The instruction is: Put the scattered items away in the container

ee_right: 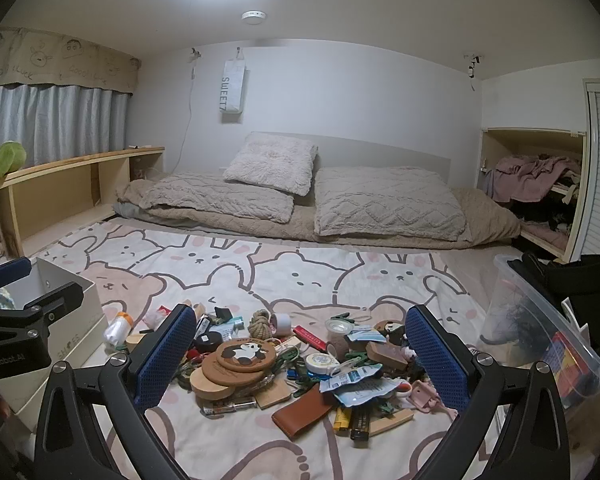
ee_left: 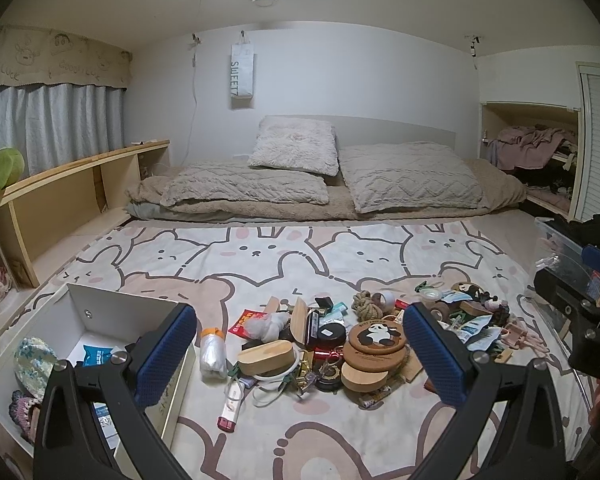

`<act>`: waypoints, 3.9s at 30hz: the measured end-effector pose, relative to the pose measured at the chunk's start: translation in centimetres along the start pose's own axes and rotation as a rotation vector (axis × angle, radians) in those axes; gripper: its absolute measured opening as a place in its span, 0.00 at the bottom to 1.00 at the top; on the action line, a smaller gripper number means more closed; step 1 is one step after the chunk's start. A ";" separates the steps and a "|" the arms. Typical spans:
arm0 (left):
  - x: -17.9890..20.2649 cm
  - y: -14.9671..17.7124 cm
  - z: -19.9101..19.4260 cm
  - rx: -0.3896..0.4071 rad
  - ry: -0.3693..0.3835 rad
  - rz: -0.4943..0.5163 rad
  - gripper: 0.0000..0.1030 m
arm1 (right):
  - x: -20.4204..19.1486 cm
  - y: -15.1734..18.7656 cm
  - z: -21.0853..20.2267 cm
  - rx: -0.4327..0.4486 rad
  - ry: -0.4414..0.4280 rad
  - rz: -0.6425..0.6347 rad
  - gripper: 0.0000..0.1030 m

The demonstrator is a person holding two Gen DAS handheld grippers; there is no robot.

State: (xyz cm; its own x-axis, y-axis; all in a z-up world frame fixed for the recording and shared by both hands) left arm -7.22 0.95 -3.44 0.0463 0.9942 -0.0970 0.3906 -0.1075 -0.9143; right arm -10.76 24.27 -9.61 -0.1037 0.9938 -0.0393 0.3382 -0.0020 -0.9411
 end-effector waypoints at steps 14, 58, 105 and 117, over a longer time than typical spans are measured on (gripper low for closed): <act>0.2 0.0 -0.1 0.001 0.001 0.002 1.00 | 0.1 0.3 0.2 0.000 0.006 -0.009 1.00; -0.4 2.6 4.1 -0.109 0.012 -0.037 1.00 | 2.1 2.6 4.1 -0.106 0.049 0.037 1.00; 8.0 12.5 14.8 -0.354 0.305 -0.057 0.87 | 16.3 12.0 13.4 -0.336 0.203 0.310 1.00; 8.6 13.7 18.0 -0.392 0.307 -0.072 0.85 | 16.9 14.2 14.2 -0.438 0.237 0.313 1.00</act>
State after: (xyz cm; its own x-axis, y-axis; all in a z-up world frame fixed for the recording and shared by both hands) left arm -18.00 8.15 -23.86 0.2517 0.9584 0.1346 0.7163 -0.0909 -0.6918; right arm -21.03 39.51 -28.37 0.2588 0.9509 -0.1694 0.6789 -0.3039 -0.6684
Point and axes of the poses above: each gripper's, at about its wrist camera, not at the fingertips, and z roughly the way its jaws point, x to its right, y to its underside, the point moved 8 cm from there along z, roughly the way its jaws point, and after that the axes turned 6 degrees about z, right-handed, at the moved point
